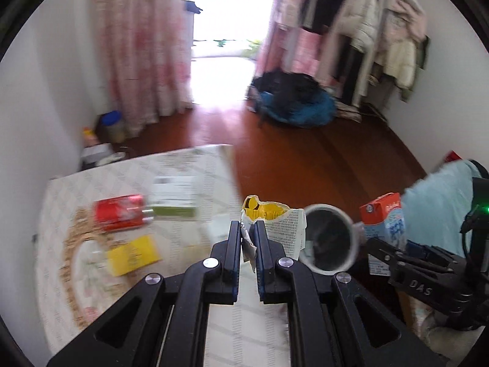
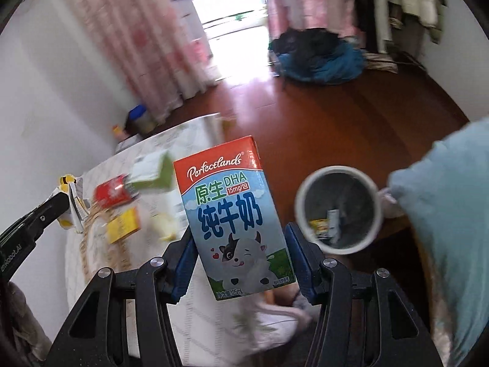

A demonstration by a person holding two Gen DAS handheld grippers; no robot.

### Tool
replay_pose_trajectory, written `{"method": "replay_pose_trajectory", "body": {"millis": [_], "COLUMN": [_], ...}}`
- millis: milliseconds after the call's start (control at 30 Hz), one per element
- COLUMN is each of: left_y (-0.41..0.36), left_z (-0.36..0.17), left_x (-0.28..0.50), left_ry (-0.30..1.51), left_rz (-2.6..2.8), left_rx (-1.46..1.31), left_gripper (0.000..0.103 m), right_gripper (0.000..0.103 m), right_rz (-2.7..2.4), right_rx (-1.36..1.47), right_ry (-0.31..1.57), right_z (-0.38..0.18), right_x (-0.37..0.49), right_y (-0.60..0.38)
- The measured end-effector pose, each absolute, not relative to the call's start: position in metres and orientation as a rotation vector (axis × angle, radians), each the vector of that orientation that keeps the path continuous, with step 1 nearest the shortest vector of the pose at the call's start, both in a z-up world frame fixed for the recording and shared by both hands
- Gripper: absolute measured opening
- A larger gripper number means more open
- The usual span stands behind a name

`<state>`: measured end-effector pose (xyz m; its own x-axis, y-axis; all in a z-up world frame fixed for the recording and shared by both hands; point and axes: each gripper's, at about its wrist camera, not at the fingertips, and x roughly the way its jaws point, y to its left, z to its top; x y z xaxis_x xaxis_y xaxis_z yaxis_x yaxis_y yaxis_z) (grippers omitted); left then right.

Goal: Collect trash
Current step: 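Grasp the crumpled wrapper with the left gripper while the right grasps the milk carton, then drop the wrapper and milk carton into the white bin from both grippers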

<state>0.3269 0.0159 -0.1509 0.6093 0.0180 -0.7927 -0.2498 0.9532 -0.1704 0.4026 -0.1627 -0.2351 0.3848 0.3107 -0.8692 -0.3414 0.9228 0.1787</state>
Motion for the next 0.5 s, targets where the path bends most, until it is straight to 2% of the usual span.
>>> {"method": "replay_pose_trajectory", "body": {"millis": [167, 500], "left_y": [-0.035, -0.096], "left_z": [-0.185, -0.272], "left_x": [0.394, 0.510], "left_ry": [0.989, 1.184], "left_rz": [-0.008, -0.165], "left_rx": [-0.324, -0.391], "left_gripper": [0.006, 0.006], "right_gripper": [0.058, 0.058], "right_rz": [0.302, 0.155], "right_rx": [0.000, 0.068], "right_ry": [1.126, 1.281], "right_z": [-0.260, -0.374], "right_x": [0.440, 0.511], "right_y": [-0.221, -0.294]}}
